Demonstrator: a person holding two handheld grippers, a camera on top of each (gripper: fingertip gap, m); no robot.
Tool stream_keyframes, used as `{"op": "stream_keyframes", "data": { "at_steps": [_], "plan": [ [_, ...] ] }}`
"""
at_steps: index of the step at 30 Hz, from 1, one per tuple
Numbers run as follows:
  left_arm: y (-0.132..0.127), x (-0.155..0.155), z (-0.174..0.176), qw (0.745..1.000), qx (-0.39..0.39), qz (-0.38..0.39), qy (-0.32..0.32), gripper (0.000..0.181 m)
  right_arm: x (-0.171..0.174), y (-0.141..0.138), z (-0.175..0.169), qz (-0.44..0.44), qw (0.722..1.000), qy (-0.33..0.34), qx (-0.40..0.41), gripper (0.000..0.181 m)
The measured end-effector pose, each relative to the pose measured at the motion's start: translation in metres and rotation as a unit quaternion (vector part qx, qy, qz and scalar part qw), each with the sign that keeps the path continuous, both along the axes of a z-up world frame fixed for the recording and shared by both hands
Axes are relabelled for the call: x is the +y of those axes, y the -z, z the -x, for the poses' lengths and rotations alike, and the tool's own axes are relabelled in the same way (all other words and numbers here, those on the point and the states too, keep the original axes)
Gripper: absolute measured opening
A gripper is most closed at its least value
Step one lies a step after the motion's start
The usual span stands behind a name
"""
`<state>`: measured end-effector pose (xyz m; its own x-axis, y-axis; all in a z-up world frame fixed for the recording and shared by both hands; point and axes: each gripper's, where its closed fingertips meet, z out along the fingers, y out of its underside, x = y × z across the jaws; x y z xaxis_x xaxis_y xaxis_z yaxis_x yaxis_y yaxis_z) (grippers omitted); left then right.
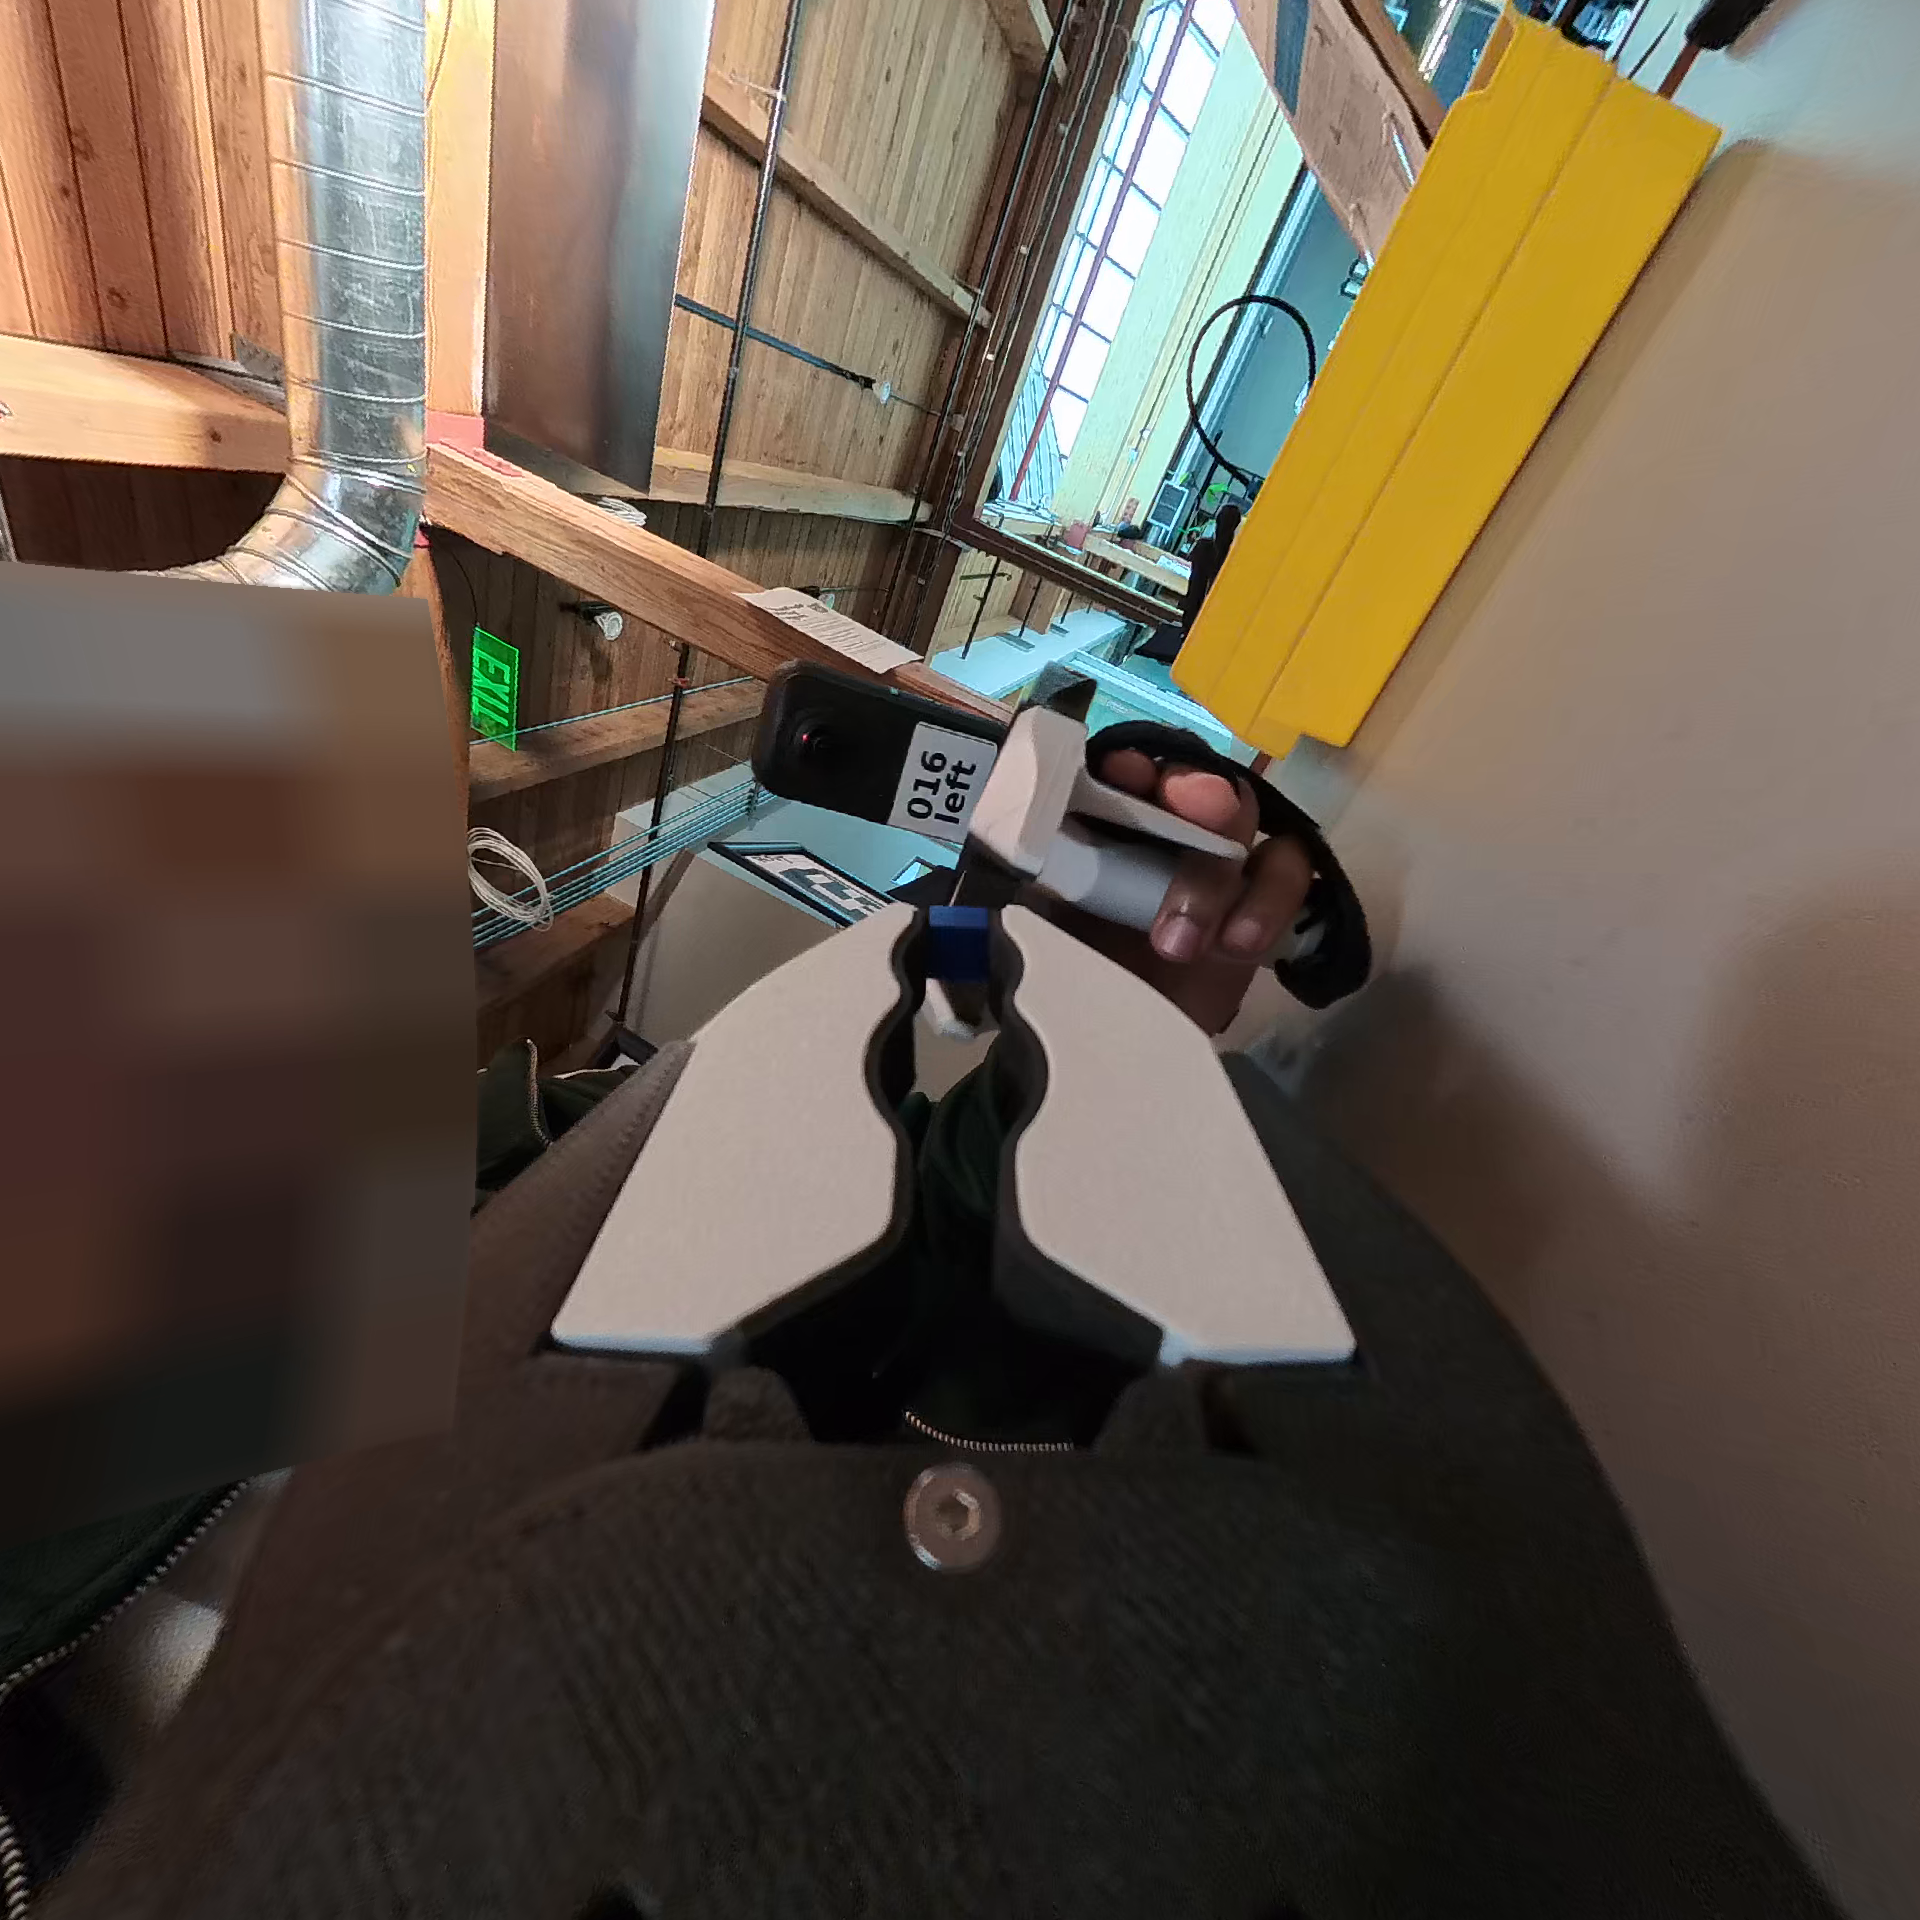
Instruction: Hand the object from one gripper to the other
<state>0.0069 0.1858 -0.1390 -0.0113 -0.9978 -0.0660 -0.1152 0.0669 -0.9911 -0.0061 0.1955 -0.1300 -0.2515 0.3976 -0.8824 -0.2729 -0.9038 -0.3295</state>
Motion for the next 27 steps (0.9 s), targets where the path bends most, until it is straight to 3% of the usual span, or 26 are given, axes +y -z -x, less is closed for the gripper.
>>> {"op": "stream_keyframes", "data": {
  "at_steps": [6, 8, 10, 13, 16, 22, 24, 27],
  "plan": [
    [0.001, 0.002, 0.000, 1.000, 0.000, 0.023, -0.004, 0.028, -0.001, -0.011, -0.002, -0.055, 0.998, 0.027, 0.001, 0.011],
    [-0.001, 0.002, 0.000, 0.998, -0.011, 0.069, 0.003, 0.028, 0.000, -0.020, -0.006, -0.117, 0.991, 0.062, -0.008, 0.011],
    [-0.008, -0.001, 0.002, 0.984, -0.044, 0.172, 0.035, 0.027, 0.000, -0.029, -0.011, -0.209, 0.971, 0.112, -0.038, 0.010],
    [-0.025, 0.000, 0.007, 0.922, -0.113, 0.356, 0.102, 0.031, -0.003, -0.036, -0.014, -0.384, 0.894, 0.191, -0.126, 0.010],
    [-0.025, -0.004, 0.007, 0.883, -0.115, 0.432, 0.143, 0.030, -0.009, -0.034, -0.010, -0.514, 0.802, 0.221, -0.210, 0.011],
    [-0.031, -0.010, 0.007, 0.792, -0.132, 0.554, 0.218, 0.030, -0.010, -0.016, 0.002, -0.592, 0.714, 0.215, -0.305, 0.010],
    [-0.027, -0.012, 0.008, 0.776, -0.119, 0.576, 0.230, 0.027, -0.010, -0.016, 0.002, -0.618, 0.675, 0.224, -0.333, 0.010],
    [-0.019, -0.014, 0.004, 0.779, -0.094, 0.579, 0.220, 0.023, -0.012, -0.008, 0.006, -0.653, 0.626, 0.215, -0.369, 0.010]
  ]
}}
